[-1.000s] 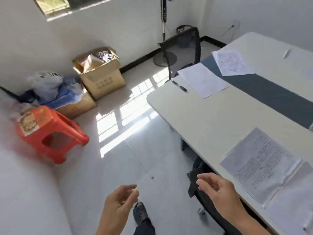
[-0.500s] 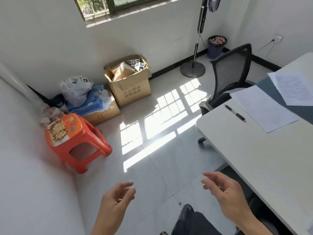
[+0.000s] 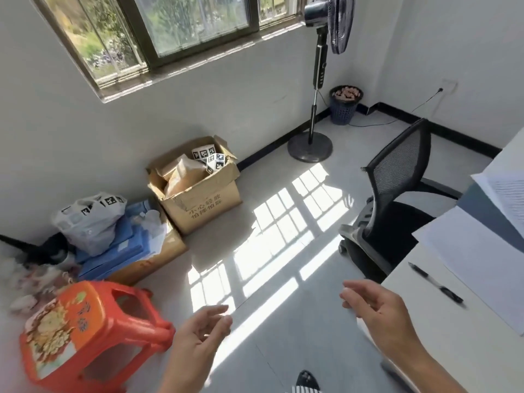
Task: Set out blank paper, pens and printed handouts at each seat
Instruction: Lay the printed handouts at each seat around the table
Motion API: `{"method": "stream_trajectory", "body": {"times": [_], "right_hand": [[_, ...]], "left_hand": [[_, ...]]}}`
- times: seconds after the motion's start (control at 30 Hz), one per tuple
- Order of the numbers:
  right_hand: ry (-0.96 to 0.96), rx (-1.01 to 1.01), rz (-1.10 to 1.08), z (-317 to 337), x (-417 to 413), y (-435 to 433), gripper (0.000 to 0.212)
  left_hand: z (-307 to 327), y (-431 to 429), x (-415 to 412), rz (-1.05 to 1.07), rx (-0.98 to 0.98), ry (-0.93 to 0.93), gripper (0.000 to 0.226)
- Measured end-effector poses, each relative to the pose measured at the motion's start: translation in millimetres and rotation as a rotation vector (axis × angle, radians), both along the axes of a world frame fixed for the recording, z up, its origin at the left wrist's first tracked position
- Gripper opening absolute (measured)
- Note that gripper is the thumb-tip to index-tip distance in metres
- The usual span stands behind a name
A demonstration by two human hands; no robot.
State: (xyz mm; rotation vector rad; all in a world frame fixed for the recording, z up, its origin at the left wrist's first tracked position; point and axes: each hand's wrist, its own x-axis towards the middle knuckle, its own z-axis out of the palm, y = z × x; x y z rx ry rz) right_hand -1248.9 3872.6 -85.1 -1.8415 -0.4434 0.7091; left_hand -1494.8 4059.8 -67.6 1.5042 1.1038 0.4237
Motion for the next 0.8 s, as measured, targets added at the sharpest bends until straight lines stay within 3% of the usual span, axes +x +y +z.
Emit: {"method": "stream_trajectory", "body": {"times": [0.17,0.27,0.5,0.6,0.8], "right_hand": [[-0.068,0.016,0.012,15,61,94,0.014],[-0.085,0.003,-0.06,5,93,147,0.013],[-0.072,-0.013,-0.268,8,149,252,0.016],[-0.073,-0.015,-0.389,19,175,273,0.025],[-0.058,-0.004,-0.622,9,243,296,0.015]], "left_hand": [[-9,92,64,-0.026,-0.011,-0.038,0.021],[-25,162,104,-0.078,-0.016,-0.043,0.009],[-6,334,217,-0.316,0.04,-0.024,0.012],[3,379,279,-0.476,0.038,0.002,0.015],[-6,417,419,-0.679,0.025,-0.011,0.015]]}}
